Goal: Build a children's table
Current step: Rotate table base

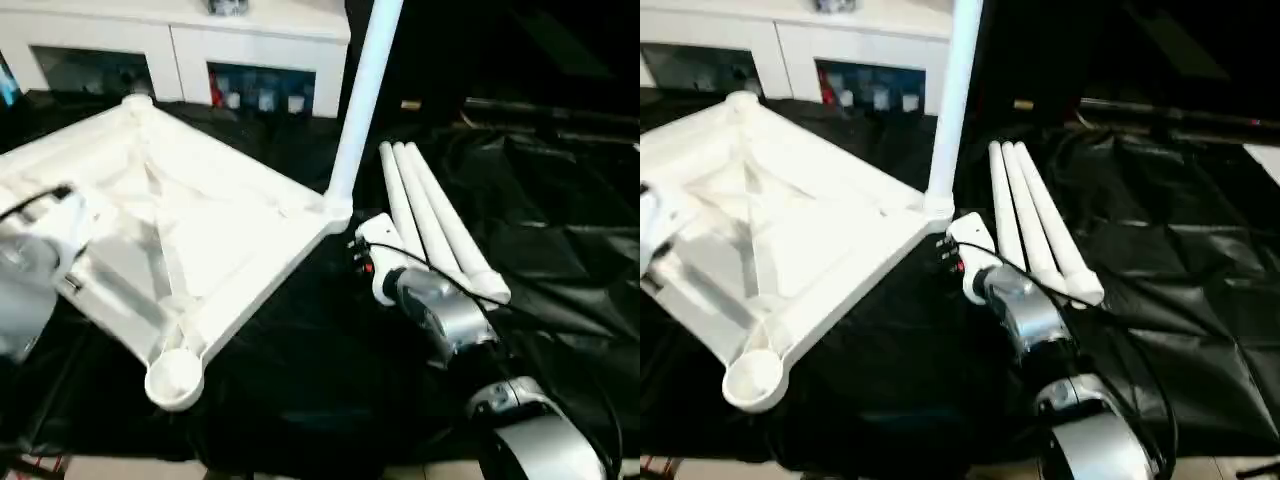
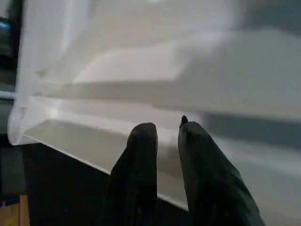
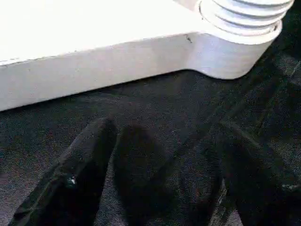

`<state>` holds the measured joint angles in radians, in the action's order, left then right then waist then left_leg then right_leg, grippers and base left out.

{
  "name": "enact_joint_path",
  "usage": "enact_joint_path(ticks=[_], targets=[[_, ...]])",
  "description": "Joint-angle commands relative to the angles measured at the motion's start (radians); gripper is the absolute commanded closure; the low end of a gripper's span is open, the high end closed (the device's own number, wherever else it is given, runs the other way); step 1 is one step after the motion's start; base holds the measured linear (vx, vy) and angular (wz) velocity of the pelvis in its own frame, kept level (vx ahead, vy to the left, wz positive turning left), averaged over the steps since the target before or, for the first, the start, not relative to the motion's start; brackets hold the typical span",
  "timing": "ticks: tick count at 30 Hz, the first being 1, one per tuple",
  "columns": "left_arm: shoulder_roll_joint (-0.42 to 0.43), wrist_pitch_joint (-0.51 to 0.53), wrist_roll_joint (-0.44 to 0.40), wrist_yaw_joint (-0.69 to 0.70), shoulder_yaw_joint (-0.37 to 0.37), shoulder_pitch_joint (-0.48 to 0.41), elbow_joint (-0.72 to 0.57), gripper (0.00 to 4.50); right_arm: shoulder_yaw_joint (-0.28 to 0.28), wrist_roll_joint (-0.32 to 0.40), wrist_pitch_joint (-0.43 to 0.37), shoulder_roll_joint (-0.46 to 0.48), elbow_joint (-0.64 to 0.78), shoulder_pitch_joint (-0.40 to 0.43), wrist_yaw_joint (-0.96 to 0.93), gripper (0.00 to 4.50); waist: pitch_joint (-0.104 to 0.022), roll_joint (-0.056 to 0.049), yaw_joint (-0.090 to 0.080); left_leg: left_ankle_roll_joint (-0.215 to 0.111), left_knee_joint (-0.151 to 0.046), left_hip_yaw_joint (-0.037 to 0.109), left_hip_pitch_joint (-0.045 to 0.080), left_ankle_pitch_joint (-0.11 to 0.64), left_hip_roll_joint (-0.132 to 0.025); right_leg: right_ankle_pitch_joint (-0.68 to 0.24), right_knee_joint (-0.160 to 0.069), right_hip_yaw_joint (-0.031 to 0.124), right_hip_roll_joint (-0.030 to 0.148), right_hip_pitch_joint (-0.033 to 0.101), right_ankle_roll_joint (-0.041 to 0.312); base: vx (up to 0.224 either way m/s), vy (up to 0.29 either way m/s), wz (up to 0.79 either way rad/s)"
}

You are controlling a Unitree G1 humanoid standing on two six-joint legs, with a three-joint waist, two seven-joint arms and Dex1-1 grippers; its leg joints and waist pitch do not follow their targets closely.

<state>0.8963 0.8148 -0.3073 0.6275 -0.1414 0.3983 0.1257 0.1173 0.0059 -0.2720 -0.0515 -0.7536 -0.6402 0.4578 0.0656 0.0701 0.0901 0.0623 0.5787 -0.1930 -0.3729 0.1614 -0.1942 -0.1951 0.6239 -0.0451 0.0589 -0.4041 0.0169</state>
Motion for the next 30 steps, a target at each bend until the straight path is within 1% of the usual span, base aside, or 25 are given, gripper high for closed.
enact_joint_path(ticks=[1,2,3,4,5,6,7,8,9,10,12,13,14,15,17,18,19,21,22,23,25,26,28,30], targets=[[0.032,0.025,0.024,0.078,-0.038,-0.025,-0.065,3.72,-0.006,-0.001,0.011,-0.003,-0.029,-0.026,0.002,0.90,-0.066,-0.031,-0.001,0.062,-0.070,0.022,0.027,0.246,-0.038,-0.160,-0.067,0.048,0.077,0.035,0.193,0.000,0.000,0.00],[0.037,0.025,0.038,0.104,-0.044,-0.036,-0.083,3.84,-0.008,0.003,0.015,0.000,-0.040,-0.033,0.008,0.90,-0.067,-0.032,0.000,0.063,-0.069,0.022,0.029,0.247,-0.039,-0.162,-0.067,0.048,0.079,0.034,0.193,0.000,0.000,0.00],[0.036,0.027,0.042,0.109,-0.045,-0.039,-0.088,3.84,-0.008,0.004,0.016,0.001,-0.042,-0.034,0.011,0.90,-0.067,-0.030,-0.003,0.063,-0.070,0.024,0.026,0.248,-0.039,-0.164,-0.065,0.048,0.079,0.036,0.195,0.000,0.000,0.00],[0.037,0.035,0.060,0.135,-0.049,-0.049,-0.112,3.91,-0.010,0.010,0.018,0.004,-0.052,-0.041,0.024,1.20,-0.066,-0.031,-0.003,0.064,-0.070,0.022,0.028,0.253,-0.038,-0.169,-0.068,0.048,0.078,0.034,0.195,0.000,0.000,0.00],[0.039,0.038,0.069,0.151,-0.054,-0.056,-0.127,4.02,-0.010,0.013,0.020,0.006,-0.058,-0.045,0.032,1.28,-0.067,-0.034,-0.003,0.065,-0.069,0.022,0.028,0.251,-0.038,-0.160,-0.066,0.049,0.079,0.034,0.198,0.000,0.000,0.00],[0.052,0.049,0.084,0.196,-0.074,-0.073,-0.164,4.02,-0.007,0.015,0.017,0.011,-0.072,-0.054,0.048,1.28,-0.067,-0.034,-0.002,0.064,-0.069,0.022,0.027,0.250,-0.038,-0.158,-0.066,0.049,0.078,0.034,0.199,0.000,0.000,0.00],[0.057,0.051,0.086,0.209,-0.080,-0.078,-0.174,4.15,-0.005,0.015,0.016,0.011,-0.076,-0.057,0.051,1.28,-0.066,-0.032,-0.004,0.063,-0.071,0.023,0.025,0.256,-0.039,-0.163,-0.065,0.048,0.078,0.036,0.200,0.000,0.000,0.00],[0.060,0.046,0.091,0.221,-0.084,-0.084,-0.184,4.25,-0.003,0.014,0.016,0.014,-0.083,-0.060,0.057,1.43,-0.066,-0.036,-0.003,0.064,-0.069,0.022,0.029,0.260,-0.039,-0.166,-0.067,0.049,0.078,0.033,0.200,0.000,0.000,0.00],[0.063,0.043,0.095,0.228,-0.086,-0.088,-0.191,4.31,-0.001,0.014,0.017,0.016,-0.090,-0.064,0.062,1.60,-0.066,-0.037,-0.004,0.065,-0.069,0.021,0.028,0.260,-0.038,-0.162,-0.066,0.049,0.077,0.033,0.201,0.000,0.000,0.00],[0.065,0.043,0.104,0.241,-0.088,-0.093,-0.201,4.34,-0.001,0.014,0.019,0.019,-0.097,-0.067,0.063,1.70,-0.067,-0.035,-0.003,0.067,-0.069,0.021,0.028,0.254,-0.038,-0.154,-0.066,0.049,0.075,0.035,0.200,0.000,0.000,0.00],[0.073,0.037,0.126,0.275,-0.088,-0.107,-0.224,4.45,-0.004,0.017,0.025,0.024,-0.116,-0.075,0.066,1.78,-0.067,-0.035,-0.004,0.068,-0.069,0.022,0.026,0.253,-0.037,-0.156,-0.065,0.049,0.077,0.036,0.201,0.000,0.000,0.00],[0.084,0.026,0.149,0.311,-0.088,-0.124,-0.251,4.48,-0.006,0.018,0.035,0.029,-0.138,-0.084,0.067,1.90,-0.067,-0.036,-0.004,0.070,-0.069,0.023,0.028,0.261,-0.038,-0.165,-0.065,0.048,0.079,0.035,0.204,0.000,0.000,0.00],[0.088,0.018,0.163,0.327,-0.086,-0.132,-0.264,4.50,-0.007,0.017,0.040,0.031,-0.147,-0.088,0.067,2.04,-0.065,-0.034,-0.005,0.069,-0.070,0.022,0.026,0.264,-0.037,-0.173,-0.066,0.049,0.077,0.035,0.202,0.000,0.000,0.00],[0.091,0.003,0.199,0.360,-0.077,-0.149,-0.295,4.50,-0.010,0.015,0.051,0.034,-0.163,-0.095,0.070,2.04,-0.065,-0.033,-0.005,0.070,-0.070,0.022,0.026,0.266,-0.038,-0.178,-0.067,0.049,0.079,0.035,0.202,0.000,0.000,0.00],[0.091,-0.011,0.224,0.383,-0.072,-0.161,-0.319,4.50,-0.012,0.014,0.056,0.037,-0.172,-0.099,0.072,2.20,-0.066,-0.035,-0.004,0.074,-0.070,0.022,0.028,0.269,-0.039,-0.174,-0.065,0.048,0.077,0.034,0.204,0.000,0.000,0.00],[0.085,-0.031,0.252,0.403,-0.063,-0.170,-0.341,4.50,-0.013,0.014,0.060,0.038,-0.178,-0.101,0.074,2.36,-0.065,-0.035,-0.006,0.074,-0.070,0.021,0.027,0.267,-0.038,-0.169,-0.064,0.048,0.074,0.034,0.203,0.000,0.000,0.00],[0.064,-0.049,0.302,0.436,-0.049,-0.183,-0.381,4.50,-0.015,0.013,0.066,0.042,-0.186,-0.104,0.075,2.36,-0.066,-0.036,-0.005,0.075,-0.069,0.020,0.028,0.267,-0.037,-0.164,-0.063,0.049,0.075,0.033,0.204,0.000,0.000,0.00],[0.044,-0.052,0.341,0.457,-0.042,-0.189,-0.412,4.50,-0.016,0.013,0.071,0.045,-0.193,-0.107,0.077,2.59,-0.065,-0.035,-0.005,0.078,-0.070,0.020,0.029,0.275,-0.039,-0.170,-0.064,0.049,0.075,0.033,0.205,0.000,0.000,0.00],[0.035,-0.049,0.358,0.465,-0.042,-0.191,-0.426,4.50,-0.015,0.012,0.074,0.047,-0.196,-0.109,0.078,2.65,-0.065,-0.031,-0.005,0.077,-0.070,0.019,0.029,0.274,-0.038,-0.174,-0.063,0.049,0.074,0.032,0.202,0.000,0.000,0.00],[0.027,-0.049,0.374,0.475,-0.044,-0.193,-0.440,4.50,-0.015,0.012,0.077,0.048,-0.201,-0.110,0.079,2.71,-0.064,-0.033,-0.005,0.078,-0.070,0.018,0.030,0.276,-0.038,-0.179,-0.064,0.050,0.074,0.031,0.201,0.000,0.000,0.00],[0.007,-0.053,0.399,0.491,-0.063,-0.196,-0.469,4.50,-0.014,0.012,0.085,0.050,-0.208,-0.113,0.083,2.96,-0.064,-0.033,-0.004,0.083,-0.071,0.020,0.028,0.275,-0.039,-0.180,-0.062,0.049,0.074,0.034,0.194,0.000,0.000,0.00],[0.007,-0.053,0.399,0.491,-0.063,-0.196,-0.469,4.50,-0.014,0.012,0.085,0.050,-0.208,-0.113,0.083,2.96,-0.065,-0.032,-0.005,0.083,-0.070,0.019,0.027,0.276,-0.037,-0.180,-0.062,0.049,0.073,0.034,0.192,0.000,0.000,0.00],[-0.022,-0.059,0.411,0.492,-0.084,-0.187,-0.472,4.50,-0.015,0.012,0.091,0.049,-0.216,-0.116,0.087,3.13,-0.064,-0.030,-0.008,0.081,-0.070,0.019,0.025,0.273,-0.037,-0.189,-0.063,0.050,0.073,0.036,0.186,0.000,0.000,0.00],[-0.044,-0.069,0.412,0.487,-0.106,-0.178,-0.470,4.50,-0.015,0.012,0.093,0.049,-0.218,-0.117,0.089,3.26,-0.065,-0.028,-0.008,0.079,-0.068,0.019,0.025,0.273,-0.037,-0.197,-0.064,0.051,0.073,0.036,0.183,0.000,0.000,0.00]])
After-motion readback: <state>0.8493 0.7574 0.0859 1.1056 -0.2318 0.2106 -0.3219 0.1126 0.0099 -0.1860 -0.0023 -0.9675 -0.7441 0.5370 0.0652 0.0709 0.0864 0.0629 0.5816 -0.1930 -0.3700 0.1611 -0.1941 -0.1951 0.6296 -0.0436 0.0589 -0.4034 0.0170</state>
